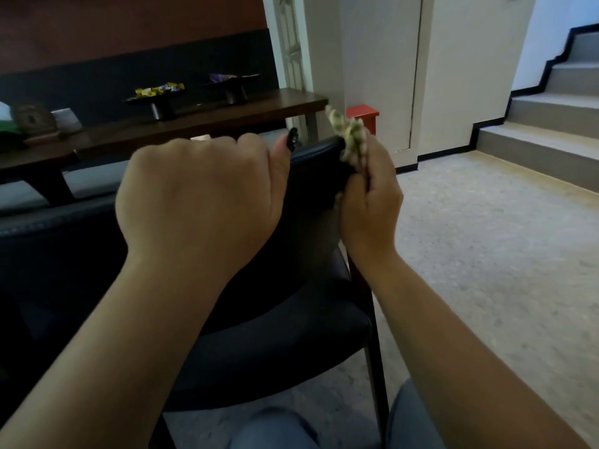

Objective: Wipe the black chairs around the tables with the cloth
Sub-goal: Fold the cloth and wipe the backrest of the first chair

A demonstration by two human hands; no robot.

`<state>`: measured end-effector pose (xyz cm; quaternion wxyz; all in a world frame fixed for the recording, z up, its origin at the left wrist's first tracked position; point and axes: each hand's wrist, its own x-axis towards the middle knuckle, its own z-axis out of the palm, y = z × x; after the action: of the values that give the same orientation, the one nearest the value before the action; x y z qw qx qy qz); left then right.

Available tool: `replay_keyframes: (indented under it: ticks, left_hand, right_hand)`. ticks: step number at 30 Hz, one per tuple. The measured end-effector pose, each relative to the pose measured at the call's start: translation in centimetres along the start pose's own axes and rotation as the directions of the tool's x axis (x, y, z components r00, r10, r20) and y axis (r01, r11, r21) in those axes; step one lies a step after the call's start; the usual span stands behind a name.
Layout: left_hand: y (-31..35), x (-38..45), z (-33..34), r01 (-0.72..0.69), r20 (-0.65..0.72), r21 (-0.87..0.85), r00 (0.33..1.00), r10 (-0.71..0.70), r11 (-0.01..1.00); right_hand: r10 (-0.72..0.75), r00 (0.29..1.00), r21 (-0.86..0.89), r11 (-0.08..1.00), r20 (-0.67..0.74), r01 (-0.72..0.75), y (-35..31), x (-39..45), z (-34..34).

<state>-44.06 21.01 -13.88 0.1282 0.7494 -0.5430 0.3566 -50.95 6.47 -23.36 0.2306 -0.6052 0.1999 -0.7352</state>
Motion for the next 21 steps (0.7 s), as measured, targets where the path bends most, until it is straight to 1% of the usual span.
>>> replay_keyframes:
  ticks: [1, 2, 3, 5, 6, 8, 9, 12, 14, 16, 18, 21]
  left_hand:
    - [-0.4, 0.0, 0.0, -0.059, -0.063, -0.032, 0.996, 0.057, 0.998]
    - [-0.8, -0.2, 0.1, -0.097, -0.109, -0.040, 0.990, 0.092, 0.994]
    - [-0.9, -0.3, 0.1, -0.098, -0.092, -0.054, 0.991, 0.093, 0.994]
    - [-0.9, -0.2, 0.1, -0.083, -0.084, -0.052, 0.993, 0.078, 0.995]
    - [-0.7, -0.2, 0.0, -0.072, -0.089, -0.016, 0.994, 0.070, 0.997]
    - [-0.6, -0.4, 0.1, -0.082, -0.154, 0.043, 0.984, 0.087, 0.996]
    - [-0.5, -0.5, -0.1, -0.079, -0.169, 0.046, 0.982, 0.086, 0.996]
    - [-0.6, -0.6, 0.3, -0.082, -0.157, 0.060, 0.983, 0.090, 0.995]
    - [-0.5, -0.5, 0.3, -0.097, -0.157, 0.085, 0.981, 0.110, 0.992]
    - [-0.6, -0.5, 0.5, -0.101, -0.170, 0.112, 0.978, 0.119, 0.989]
    - [-0.7, -0.5, 0.6, -0.105, -0.177, 0.113, 0.976, 0.124, 0.988]
    - [-0.8, -0.6, 0.9, -0.117, -0.180, 0.106, 0.974, 0.135, 0.987]
  right_hand:
    - [0.073, 0.997, -0.007, 0.997, 0.025, -0.073, -0.1, 0.9, -0.2]
    - [0.094, 0.994, -0.031, 0.995, 0.054, -0.093, -0.1, 1.9, -0.4]
    - [0.094, 0.991, -0.046, 0.995, 0.093, -0.090, -0.2, 3.0, -0.5]
    - [0.020, 0.980, -0.078, 0.997, 0.196, -0.005, -0.4, 4.8, -0.4]
    - [-0.045, 0.967, -0.075, 0.995, 0.251, 0.066, -0.6, 5.2, -0.5]
    - [-0.149, 0.922, -0.045, 0.983, 0.358, 0.177, -0.6, 5.8, -0.7]
    - [-0.168, 0.895, -0.005, 0.982, 0.413, 0.186, -0.4, 6.3, -0.9]
    - [-0.116, 0.804, 0.080, 0.993, 0.584, 0.085, 0.6, 8.4, -0.6]
    - [-0.092, 0.738, 0.116, 0.993, 0.668, 0.019, 1.3, 9.4, -0.1]
    - [-0.094, 0.694, 0.145, 0.989, 0.714, -0.014, 1.8, 10.1, 0.2]
    - [-0.117, 0.666, 0.177, 0.984, 0.737, -0.024, 2.0, 10.3, 0.4]
    - [-0.156, 0.670, 0.197, 0.980, 0.726, 0.016, 2.1, 10.3, 0.3]
